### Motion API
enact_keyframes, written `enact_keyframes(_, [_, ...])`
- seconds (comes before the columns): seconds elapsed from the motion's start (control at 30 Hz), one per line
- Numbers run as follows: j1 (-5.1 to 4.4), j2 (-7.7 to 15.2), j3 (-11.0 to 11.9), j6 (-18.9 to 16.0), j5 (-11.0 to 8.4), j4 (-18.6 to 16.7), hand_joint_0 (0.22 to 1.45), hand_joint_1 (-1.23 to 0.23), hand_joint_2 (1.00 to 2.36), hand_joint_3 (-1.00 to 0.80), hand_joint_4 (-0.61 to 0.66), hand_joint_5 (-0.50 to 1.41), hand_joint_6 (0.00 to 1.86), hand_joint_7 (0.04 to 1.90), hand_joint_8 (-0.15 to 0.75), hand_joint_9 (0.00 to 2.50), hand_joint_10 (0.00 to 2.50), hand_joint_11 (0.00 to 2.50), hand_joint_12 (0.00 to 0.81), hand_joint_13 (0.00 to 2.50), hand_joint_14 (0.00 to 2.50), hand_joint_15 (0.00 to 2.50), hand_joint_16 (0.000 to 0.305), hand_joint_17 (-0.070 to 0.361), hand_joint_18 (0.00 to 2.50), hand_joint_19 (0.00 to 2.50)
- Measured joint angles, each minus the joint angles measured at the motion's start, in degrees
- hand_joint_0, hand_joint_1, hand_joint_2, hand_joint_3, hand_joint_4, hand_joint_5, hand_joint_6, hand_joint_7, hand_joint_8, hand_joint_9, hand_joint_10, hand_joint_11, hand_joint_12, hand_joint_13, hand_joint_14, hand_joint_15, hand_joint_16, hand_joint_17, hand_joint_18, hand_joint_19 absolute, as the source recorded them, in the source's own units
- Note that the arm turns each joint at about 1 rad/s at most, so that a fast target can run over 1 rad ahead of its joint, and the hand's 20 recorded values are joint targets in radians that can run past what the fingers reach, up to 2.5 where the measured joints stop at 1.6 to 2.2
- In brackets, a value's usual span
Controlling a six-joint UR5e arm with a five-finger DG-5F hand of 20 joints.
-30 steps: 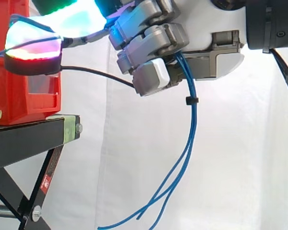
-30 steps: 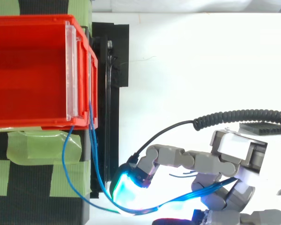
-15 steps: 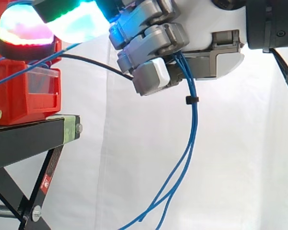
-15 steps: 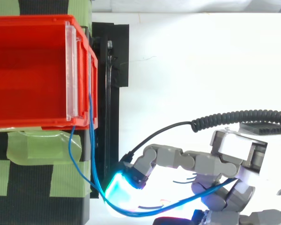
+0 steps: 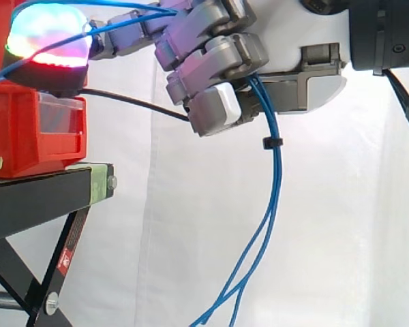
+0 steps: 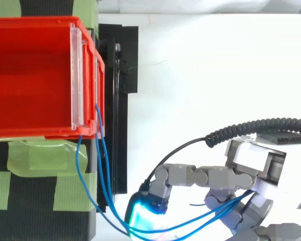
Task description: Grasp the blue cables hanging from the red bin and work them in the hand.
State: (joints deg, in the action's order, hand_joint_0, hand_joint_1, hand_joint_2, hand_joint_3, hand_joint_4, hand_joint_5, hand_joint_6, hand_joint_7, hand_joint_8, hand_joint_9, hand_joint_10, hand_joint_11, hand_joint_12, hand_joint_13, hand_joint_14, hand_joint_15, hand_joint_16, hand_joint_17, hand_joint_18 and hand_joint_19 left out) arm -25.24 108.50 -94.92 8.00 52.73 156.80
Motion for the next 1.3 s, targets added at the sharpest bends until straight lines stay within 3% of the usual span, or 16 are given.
enact_keyframes(0.57, [0.00,0.0,0.0,0.7,-0.36,-0.2,0.83,-0.67,1.01,-0.78,0.25,0.46,0.00,1.41,0.535,1.78,2.50,2.50,0.712,2.02,2.50,1.97,0.237,0.178,2.50,0.65])
enact_keyframes(0.97, [0.99,2.3,0.0,-0.5,-5.37,0.9,0.83,-0.65,1.01,-0.78,0.25,0.45,0.00,1.40,0.535,1.78,2.50,2.50,0.712,2.02,2.50,1.97,0.237,0.178,2.50,0.65])
enact_keyframes(1.3, [1.81,2.3,0.0,-0.6,-5.65,0.8,0.83,-0.65,1.01,-0.78,0.25,0.46,0.00,1.40,0.535,1.78,2.50,2.50,0.712,2.02,2.50,1.97,0.237,0.178,2.50,0.65])
